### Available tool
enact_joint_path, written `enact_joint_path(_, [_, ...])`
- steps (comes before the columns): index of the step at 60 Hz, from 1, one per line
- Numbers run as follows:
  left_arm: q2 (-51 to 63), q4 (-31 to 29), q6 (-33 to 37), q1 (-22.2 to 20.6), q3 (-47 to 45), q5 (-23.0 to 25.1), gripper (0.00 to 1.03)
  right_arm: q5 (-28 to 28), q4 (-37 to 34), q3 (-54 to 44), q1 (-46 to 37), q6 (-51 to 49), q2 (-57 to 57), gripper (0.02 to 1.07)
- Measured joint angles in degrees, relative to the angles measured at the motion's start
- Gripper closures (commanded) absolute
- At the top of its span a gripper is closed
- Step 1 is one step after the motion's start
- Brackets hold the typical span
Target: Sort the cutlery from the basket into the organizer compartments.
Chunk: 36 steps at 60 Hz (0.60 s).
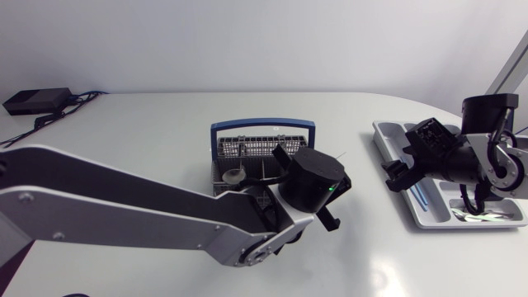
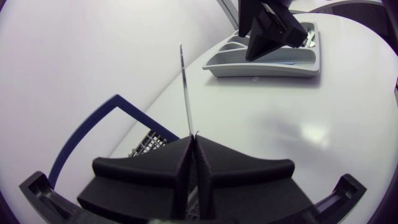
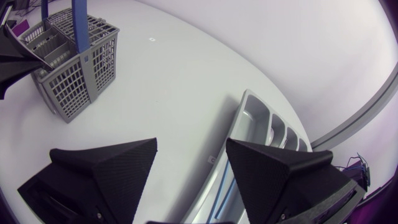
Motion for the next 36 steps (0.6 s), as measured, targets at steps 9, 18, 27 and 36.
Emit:
enact_joint_path(9, [-1.33, 0.20, 0.02, 0.02, -1.88, 0.07, 1.00, 0.11, 0.00, 0.00, 0.17, 0.00, -0.13, 0.27])
enact_joint_path(18, [-4.02, 1.31, 0.46, 0.63, -4.72, 1.38, 1.00, 0.11, 0.02, -0.22, 1.03, 0.00, -0.92, 0.27])
enact_joint_path(27, [-7.80, 2.36, 1.53, 1.49, -6.78, 3.28, 1.00, 0.07, -0.04, -1.01, 2.62, 0.00, -3.39, 0.27])
enact_joint_path(36, [-13.73, 2.36, 1.55, 2.89, -8.13, 6.60, 1.00, -0.17, -0.22, -1.09, 5.14, 0.00, -6.43, 0.24])
